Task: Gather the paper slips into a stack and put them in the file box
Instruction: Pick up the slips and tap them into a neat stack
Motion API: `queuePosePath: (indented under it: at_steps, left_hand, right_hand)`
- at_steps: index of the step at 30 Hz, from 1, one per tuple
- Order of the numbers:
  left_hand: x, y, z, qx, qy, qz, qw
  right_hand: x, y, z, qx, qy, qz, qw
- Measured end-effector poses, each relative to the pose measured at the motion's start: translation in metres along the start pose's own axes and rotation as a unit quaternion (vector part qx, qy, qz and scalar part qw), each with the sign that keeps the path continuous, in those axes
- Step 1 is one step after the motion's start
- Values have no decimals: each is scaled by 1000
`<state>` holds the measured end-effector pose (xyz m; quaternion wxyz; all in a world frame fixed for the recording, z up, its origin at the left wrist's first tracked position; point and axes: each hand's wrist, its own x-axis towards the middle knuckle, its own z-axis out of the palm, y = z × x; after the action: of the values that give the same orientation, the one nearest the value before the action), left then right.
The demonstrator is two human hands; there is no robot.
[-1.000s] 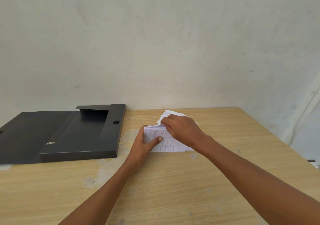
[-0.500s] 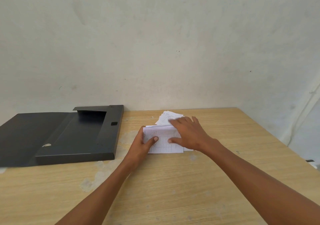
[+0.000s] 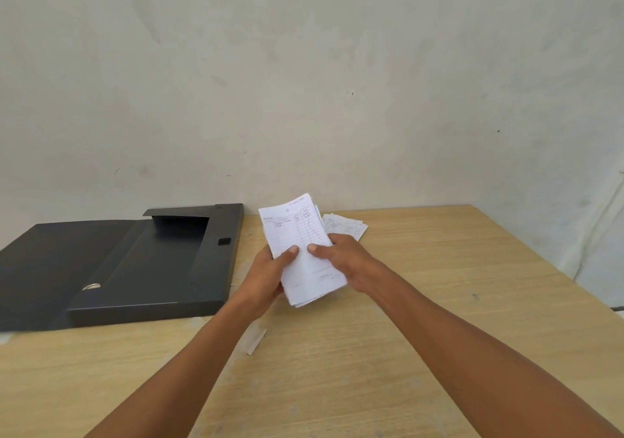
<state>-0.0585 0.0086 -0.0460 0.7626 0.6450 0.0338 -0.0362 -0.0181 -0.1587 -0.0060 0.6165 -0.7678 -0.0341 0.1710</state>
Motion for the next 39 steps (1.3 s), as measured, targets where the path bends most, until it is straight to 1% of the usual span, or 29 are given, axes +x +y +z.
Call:
queuePosePath:
  at_steps: [2,4,6,8,9,11,13,15,17,21,23,26,29,31,34,37,39]
  left_hand:
    - [7,-5,0,41,70,0,997]
    - [15,-5,-5,95,107,-13,990]
    - [25,3,-12,101,124,-32,987]
    - [39,13,-20,105,121,-43,986]
    - [47,18,-21,111,115,-47,986]
    - [63,26,-21,119,98,-63,986]
    - [79,31,-15,115,73,-81,987]
    - [96,32,-7,87,57,-115,988]
    - [112,30,-2,71,54,-143,986]
    - [130,23,-3,93,55,-163,981]
    - [132,22,-3,98,43,-167,980]
    - [129,23,1,96,35,-160,982]
    - [124,21,1,85,41,-153,984]
    - [121,18,-3,60,52,-146,986]
    - [110,16,-8,38,65,-118,990]
    - [96,13,-10,31,70,-82,994]
    - [86,14,-9,30,78,-55,995]
  right_hand:
    - [7,9,10,-20,11,2,1000]
    - [12,16,8,-80,54,-17,995]
    - [25,22,-4,-158,155,-26,975]
    - [42,27,-20,-224,246,11,943]
    - [50,28,-27,-247,270,41,930]
    - [65,30,-37,-285,266,92,916]
    - [79,30,-40,-320,243,104,910]
    - [94,27,-36,-333,229,99,909]
    - [107,25,-31,-319,224,112,914]
    - [123,24,-30,-274,245,139,919]
    - [129,22,-29,-219,251,128,934]
    - [129,14,-28,-92,238,114,960]
    - [120,12,-33,-47,209,118,970]
    - [110,13,-35,-43,239,87,966]
    - [92,9,-40,-58,308,10,950]
    - [65,-14,-46,-71,358,-75,928]
    - [50,-30,-45,-74,371,-126,917]
